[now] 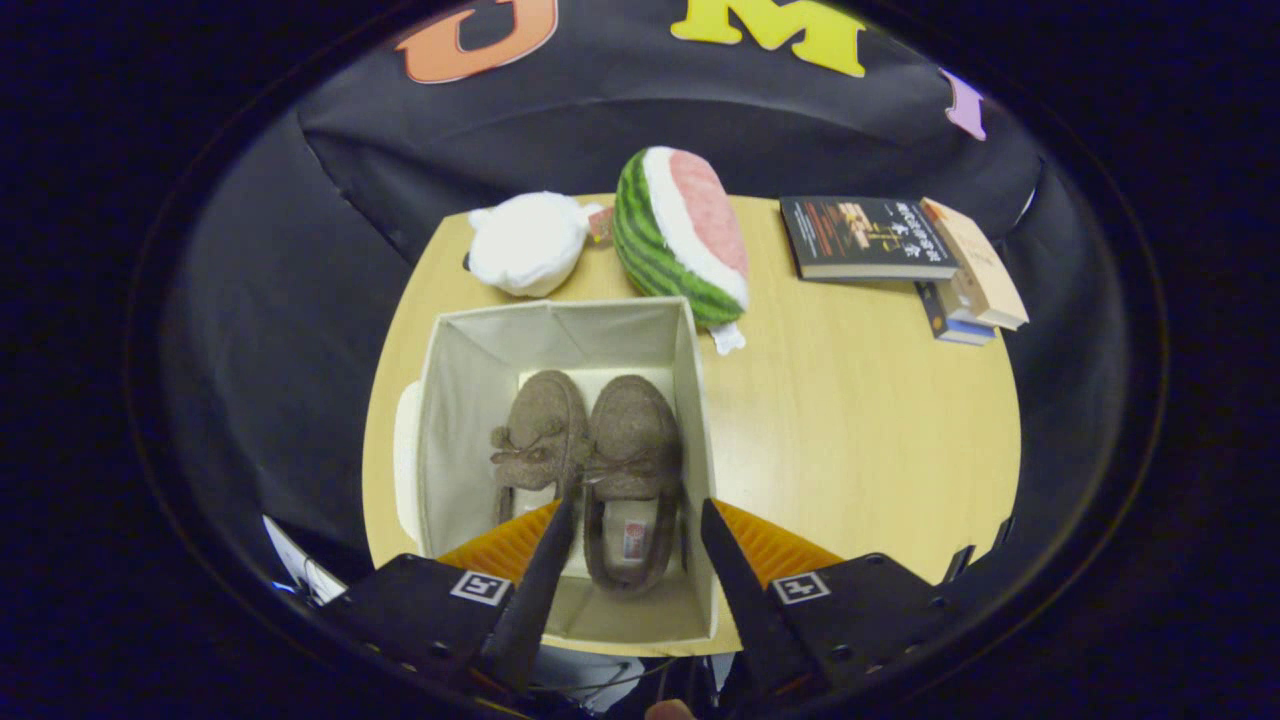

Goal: Open the storage box then place both shoes into the box .Put the left shoe in first, then the right shoe, with the right side of both shoes facing outward in a uniform manner.

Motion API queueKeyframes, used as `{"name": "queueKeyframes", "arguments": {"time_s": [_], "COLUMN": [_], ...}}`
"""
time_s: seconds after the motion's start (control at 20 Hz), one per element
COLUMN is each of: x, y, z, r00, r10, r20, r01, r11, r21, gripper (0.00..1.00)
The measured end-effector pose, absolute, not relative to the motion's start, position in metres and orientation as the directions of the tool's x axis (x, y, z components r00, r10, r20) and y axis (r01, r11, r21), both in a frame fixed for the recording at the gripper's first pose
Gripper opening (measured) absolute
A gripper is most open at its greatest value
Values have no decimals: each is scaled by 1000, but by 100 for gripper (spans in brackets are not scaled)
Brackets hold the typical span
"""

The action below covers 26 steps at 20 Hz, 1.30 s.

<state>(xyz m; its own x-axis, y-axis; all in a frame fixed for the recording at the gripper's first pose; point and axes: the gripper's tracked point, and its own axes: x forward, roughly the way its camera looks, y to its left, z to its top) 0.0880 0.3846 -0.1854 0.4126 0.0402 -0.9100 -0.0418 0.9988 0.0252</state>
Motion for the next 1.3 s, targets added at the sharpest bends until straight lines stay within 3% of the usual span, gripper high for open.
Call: {"name": "queueKeyframes", "arguments": {"time_s": [0.1,0.15,0.4,0.8,1.1,1.3], "x": [85,84,74,33,-10,-27], "y": [378,373,331,224,176,171], "z": [-164,-152,-86,33,72,63], "r00": [477,512,695,928,991,992], "r10": [63,72,121,70,52,62], "r20": [-877,-856,-708,-367,-124,-110], "r01": [-68,-81,-125,-42,-42,-56], "r11": [997,996,991,996,996,997], "r21": [34,36,47,84,77,61], "gripper": [92,93,95,94,96,96]}}
